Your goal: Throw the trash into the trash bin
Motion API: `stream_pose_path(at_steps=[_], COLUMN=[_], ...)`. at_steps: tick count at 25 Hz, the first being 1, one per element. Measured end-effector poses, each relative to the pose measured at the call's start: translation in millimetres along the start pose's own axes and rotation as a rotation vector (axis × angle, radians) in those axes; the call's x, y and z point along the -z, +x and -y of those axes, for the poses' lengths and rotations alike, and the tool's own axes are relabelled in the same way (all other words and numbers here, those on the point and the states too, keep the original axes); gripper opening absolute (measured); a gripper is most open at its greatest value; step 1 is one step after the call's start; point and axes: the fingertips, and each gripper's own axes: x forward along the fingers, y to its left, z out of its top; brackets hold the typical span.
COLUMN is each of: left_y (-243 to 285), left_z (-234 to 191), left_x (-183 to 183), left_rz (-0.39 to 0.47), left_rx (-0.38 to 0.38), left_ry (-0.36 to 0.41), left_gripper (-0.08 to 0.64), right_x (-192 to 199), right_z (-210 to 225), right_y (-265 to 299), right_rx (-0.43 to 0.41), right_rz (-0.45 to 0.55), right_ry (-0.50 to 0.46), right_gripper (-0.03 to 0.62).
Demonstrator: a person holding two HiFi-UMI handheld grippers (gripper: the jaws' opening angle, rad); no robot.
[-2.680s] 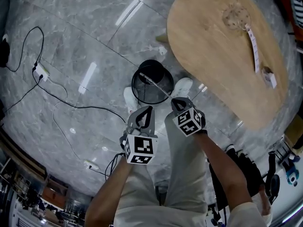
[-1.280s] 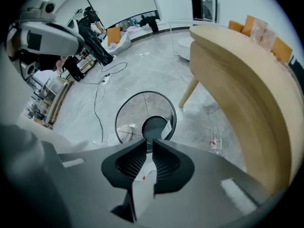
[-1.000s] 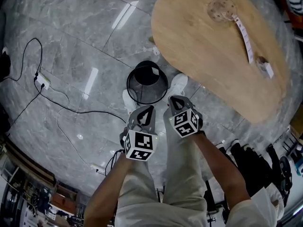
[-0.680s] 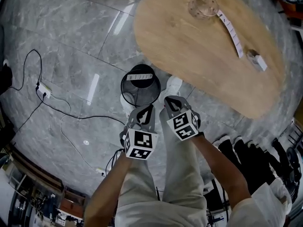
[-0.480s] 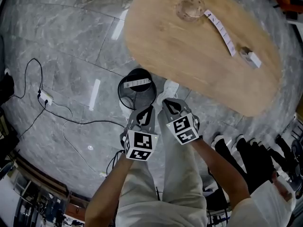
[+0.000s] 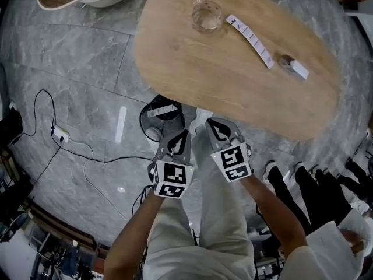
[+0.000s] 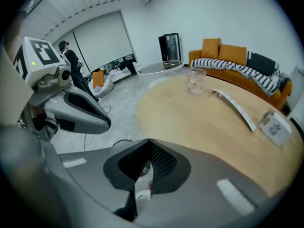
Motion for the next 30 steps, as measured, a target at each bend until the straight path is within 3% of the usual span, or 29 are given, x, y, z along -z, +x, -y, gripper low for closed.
stream_pose_path(at_steps=[13, 25, 30], left_y=[43, 82, 99], left_z=[25, 49, 56], left_x=[-76, -140, -154], left_rz=[0.004, 0.008, -0.007], left_rx=[0.047, 0.083, 0.098], left_ry=[0.059, 0.081, 0.093], left_gripper=[0.000, 0.000, 0.000], right_x=[-26, -40, -41], right_z=[109, 218, 252], right_y=[-28, -40, -32], right_rx=[0.156, 0.271, 0.289], right_rz=[0.049, 0.078, 0.061], right_ry=[0.042, 0.077, 0.068], right_gripper=[0.028, 0.104, 0.174])
